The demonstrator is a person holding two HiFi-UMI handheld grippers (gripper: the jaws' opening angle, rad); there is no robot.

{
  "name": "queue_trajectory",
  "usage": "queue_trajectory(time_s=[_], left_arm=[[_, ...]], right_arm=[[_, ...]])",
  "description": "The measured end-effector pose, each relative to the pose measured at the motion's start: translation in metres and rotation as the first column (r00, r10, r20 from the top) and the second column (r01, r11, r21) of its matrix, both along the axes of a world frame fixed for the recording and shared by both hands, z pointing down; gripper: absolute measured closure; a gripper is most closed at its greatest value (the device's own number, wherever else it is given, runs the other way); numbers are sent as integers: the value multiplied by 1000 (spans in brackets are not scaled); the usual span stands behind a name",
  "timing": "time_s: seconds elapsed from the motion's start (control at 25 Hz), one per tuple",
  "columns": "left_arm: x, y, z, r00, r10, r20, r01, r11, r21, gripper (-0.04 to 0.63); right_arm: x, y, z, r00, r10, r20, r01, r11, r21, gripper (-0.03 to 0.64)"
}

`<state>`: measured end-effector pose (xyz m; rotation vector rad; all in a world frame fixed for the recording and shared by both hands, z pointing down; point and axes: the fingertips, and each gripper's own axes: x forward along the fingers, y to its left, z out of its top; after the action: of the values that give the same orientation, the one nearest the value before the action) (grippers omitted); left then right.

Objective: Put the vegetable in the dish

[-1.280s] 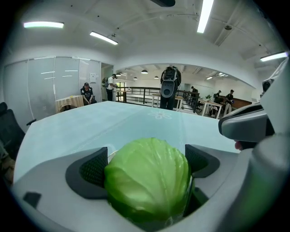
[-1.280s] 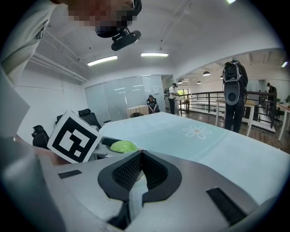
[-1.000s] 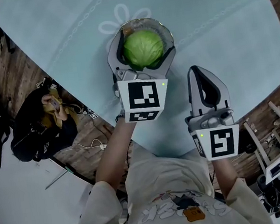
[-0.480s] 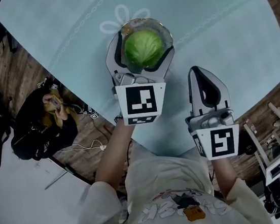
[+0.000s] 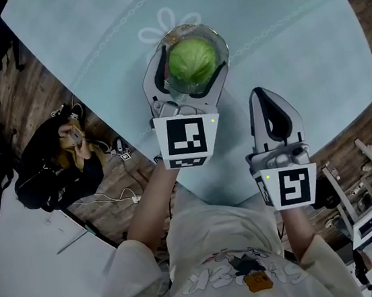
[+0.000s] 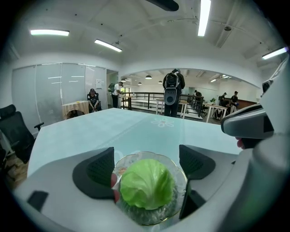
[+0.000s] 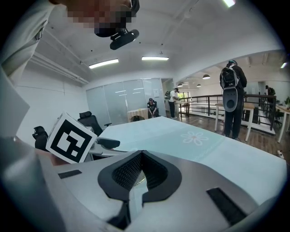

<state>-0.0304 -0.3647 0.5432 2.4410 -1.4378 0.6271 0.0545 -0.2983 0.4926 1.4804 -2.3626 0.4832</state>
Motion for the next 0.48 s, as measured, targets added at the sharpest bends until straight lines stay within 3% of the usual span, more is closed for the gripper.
queue_trajectory(time_s=[0.28,0.48], left_arm=[[-4,17,-19,1000,-10,-4,10,1000,7,258],[-16,30,-28,996,-91,-5,91,996,-13,369]], right_arm=[[-2,8,-20,1000,-10,0,10,1000,21,594],[-3,17,-31,1000,-17,9,17,999,32,594]])
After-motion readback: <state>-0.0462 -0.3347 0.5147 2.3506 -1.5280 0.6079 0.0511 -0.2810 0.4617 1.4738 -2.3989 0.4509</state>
